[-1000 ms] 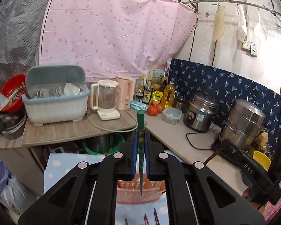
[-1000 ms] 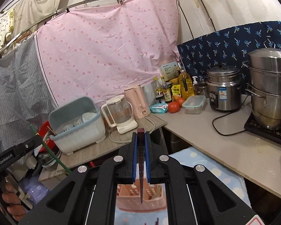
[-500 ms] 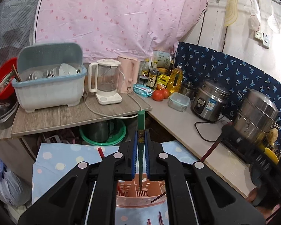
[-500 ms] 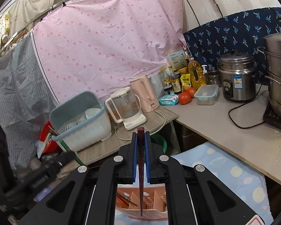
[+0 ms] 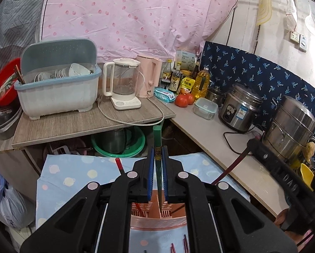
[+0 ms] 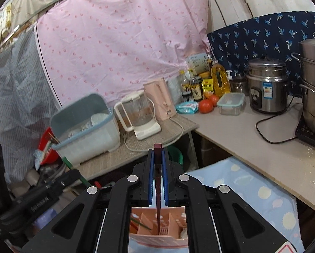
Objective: Organize utensils
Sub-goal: 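Carry both chopsticks over the pink holder and open both tools to drop them in, then move both open tools back down to the remaining chopsticks and gold spoon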
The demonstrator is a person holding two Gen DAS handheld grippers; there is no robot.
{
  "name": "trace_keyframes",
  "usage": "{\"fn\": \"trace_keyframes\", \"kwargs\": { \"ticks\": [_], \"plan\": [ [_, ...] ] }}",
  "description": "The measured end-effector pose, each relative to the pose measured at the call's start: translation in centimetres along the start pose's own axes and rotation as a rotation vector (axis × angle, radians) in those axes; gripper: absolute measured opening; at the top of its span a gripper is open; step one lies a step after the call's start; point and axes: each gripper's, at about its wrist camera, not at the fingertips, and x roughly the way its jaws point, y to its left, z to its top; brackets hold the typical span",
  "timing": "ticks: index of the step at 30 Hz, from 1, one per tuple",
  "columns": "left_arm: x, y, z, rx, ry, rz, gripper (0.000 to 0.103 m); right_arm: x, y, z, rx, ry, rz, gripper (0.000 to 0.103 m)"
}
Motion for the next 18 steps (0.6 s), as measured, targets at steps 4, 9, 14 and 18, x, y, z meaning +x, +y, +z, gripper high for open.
{"fn": "trace_keyframes", "kwargs": {
  "ticks": [4,9,14,18],
  "plan": [
    [0.1,0.1,-0.7,0.008,0.010,0.023,0.014,-0.4,-0.3,-1.5,-0.005,-0.006,-0.032,0.045],
    [-0.9,-0.1,-1.2,0.007,0.000,0.037,0.043,-1.6,-0.7,-2.5,-0.001,0.006,-0.034,0.045],
    [-2.2,-0.7,-1.8,0.019,0.002,0.033,0.043,-3.3,-0.8,-3.7,0.013,0.015,-0.027,0.045],
    [-3.4,-1.0,-2.6,0.027,0.005,0.030,0.044,-4.8,-1.0,-4.7,0.019,0.024,-0.022,0.045]
  ]
}}
